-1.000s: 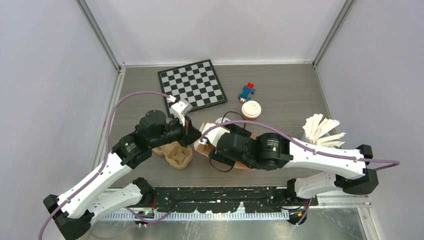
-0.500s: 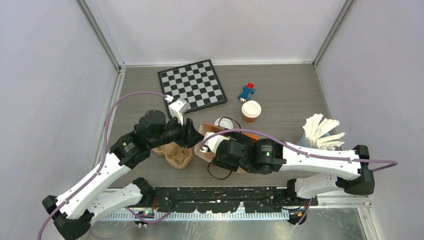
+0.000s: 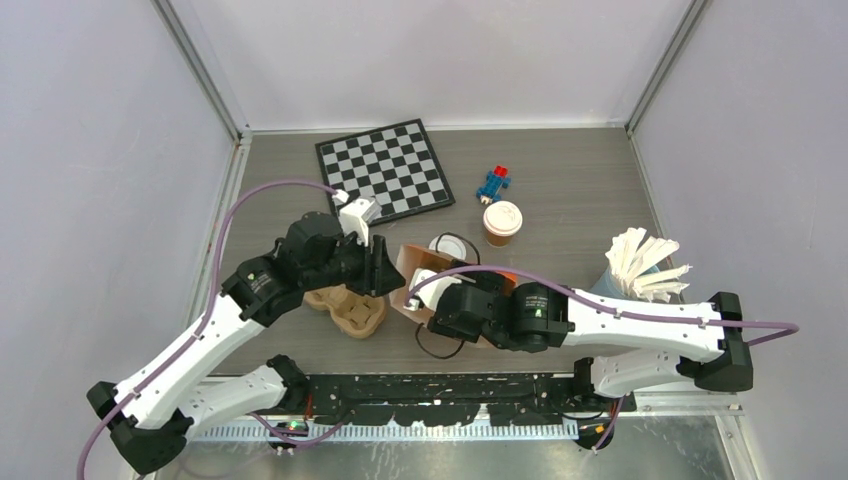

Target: Pack the takeout coffee

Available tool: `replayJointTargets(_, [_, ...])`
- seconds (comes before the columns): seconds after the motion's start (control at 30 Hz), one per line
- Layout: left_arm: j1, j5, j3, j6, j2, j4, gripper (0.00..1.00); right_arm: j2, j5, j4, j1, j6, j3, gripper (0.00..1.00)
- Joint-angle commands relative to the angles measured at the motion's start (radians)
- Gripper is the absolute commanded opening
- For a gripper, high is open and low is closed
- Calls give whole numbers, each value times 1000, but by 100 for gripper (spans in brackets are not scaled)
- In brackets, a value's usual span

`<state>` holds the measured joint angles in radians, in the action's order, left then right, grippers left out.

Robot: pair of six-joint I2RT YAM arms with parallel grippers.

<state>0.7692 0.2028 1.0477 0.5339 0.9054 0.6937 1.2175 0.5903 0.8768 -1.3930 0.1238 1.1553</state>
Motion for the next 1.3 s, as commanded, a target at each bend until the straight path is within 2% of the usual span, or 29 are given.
replayJointTargets(0.0, [-1, 42, -17, -5, -23, -10, 32, -19, 0, -36, -7, 52, 15, 69])
replayJointTargets(0.13, [-1, 129, -101, -46, -89, -145, 7, 1, -38, -69, -6, 95, 24, 70])
replayJointTargets(0.2, [-1, 155, -168, -96, -144, -241, 0, 6, -47, -104, -7, 123, 13, 70])
replayJointTargets(0.33, [-1, 114, -263, -170, -235, -382, 0, 7, -29, -182, -6, 184, -20, 72])
replayJointTargets(0.43, [-1, 110, -280, -187, -242, -413, 0, 19, -8, -203, 0, 216, -32, 72])
replayJointTargets(0.73, [-1, 138, -347, -166, -276, -423, 0, 11, -38, -280, 67, 277, -135, 73])
replayJointTargets(1.0, [-1, 153, -331, -130, -267, -371, 0, 12, -79, -394, 91, 364, -199, 72])
replayJointTargets(1.27, [-1, 160, -324, -126, -264, -346, 0, 60, -73, -434, 129, 414, -226, 73])
